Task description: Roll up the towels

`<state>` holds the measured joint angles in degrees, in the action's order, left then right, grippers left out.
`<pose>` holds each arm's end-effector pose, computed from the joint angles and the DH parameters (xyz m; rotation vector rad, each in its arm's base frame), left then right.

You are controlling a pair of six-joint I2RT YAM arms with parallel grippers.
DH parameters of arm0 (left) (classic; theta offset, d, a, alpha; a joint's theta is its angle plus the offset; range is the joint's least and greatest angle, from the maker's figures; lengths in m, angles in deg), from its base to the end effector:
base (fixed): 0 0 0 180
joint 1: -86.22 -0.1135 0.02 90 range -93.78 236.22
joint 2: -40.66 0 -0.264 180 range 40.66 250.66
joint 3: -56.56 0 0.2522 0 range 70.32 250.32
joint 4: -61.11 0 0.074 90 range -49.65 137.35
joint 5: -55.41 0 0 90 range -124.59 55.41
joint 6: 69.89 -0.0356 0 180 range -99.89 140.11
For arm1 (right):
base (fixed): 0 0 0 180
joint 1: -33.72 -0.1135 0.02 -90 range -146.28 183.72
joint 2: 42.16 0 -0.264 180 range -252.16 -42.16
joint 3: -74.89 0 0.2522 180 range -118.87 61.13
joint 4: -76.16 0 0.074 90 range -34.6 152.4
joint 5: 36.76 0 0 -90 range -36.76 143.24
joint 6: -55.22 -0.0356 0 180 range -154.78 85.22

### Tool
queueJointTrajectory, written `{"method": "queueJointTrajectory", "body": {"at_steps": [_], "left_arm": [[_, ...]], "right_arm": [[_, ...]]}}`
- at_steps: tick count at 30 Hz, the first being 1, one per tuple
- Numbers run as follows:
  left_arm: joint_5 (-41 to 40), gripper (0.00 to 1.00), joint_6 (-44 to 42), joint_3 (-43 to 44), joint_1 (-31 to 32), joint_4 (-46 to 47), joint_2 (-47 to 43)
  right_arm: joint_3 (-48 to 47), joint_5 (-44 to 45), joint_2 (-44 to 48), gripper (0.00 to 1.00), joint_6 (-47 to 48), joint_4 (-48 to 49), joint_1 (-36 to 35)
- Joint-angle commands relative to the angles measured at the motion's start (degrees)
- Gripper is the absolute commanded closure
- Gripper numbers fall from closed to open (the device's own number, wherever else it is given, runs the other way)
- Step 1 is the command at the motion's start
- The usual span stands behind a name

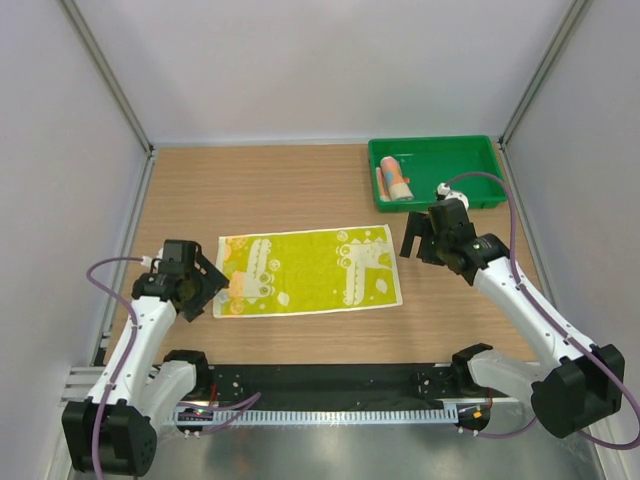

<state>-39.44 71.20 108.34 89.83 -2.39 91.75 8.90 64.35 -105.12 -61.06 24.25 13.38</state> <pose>0.1563 -0.0068 0.2246 -1.1021 2.4378 -0.1966 0.2119 0.0712 0.2799 0.2123 2.3982 0.1422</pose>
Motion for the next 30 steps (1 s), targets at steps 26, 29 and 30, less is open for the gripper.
{"method": "queueJointTrajectory", "body": {"at_steps": [26,29,30], "left_arm": [[-5.8,0.52,8.8,-10.9,-0.3,11.0,8.2],[-6.0,0.53,8.5,-11.6,-0.3,12.0,7.8],[-6.1,0.54,8.4,-11.6,-0.3,12.1,7.9]], "right_arm": [[-2.3,-3.3,-3.0,0.07,2.1,1.4,0.0],[-2.3,-3.2,-3.6,0.07,1.9,1.7,0.0],[-2.1,-3.2,-3.7,0.07,1.9,1.7,0.0]]}}
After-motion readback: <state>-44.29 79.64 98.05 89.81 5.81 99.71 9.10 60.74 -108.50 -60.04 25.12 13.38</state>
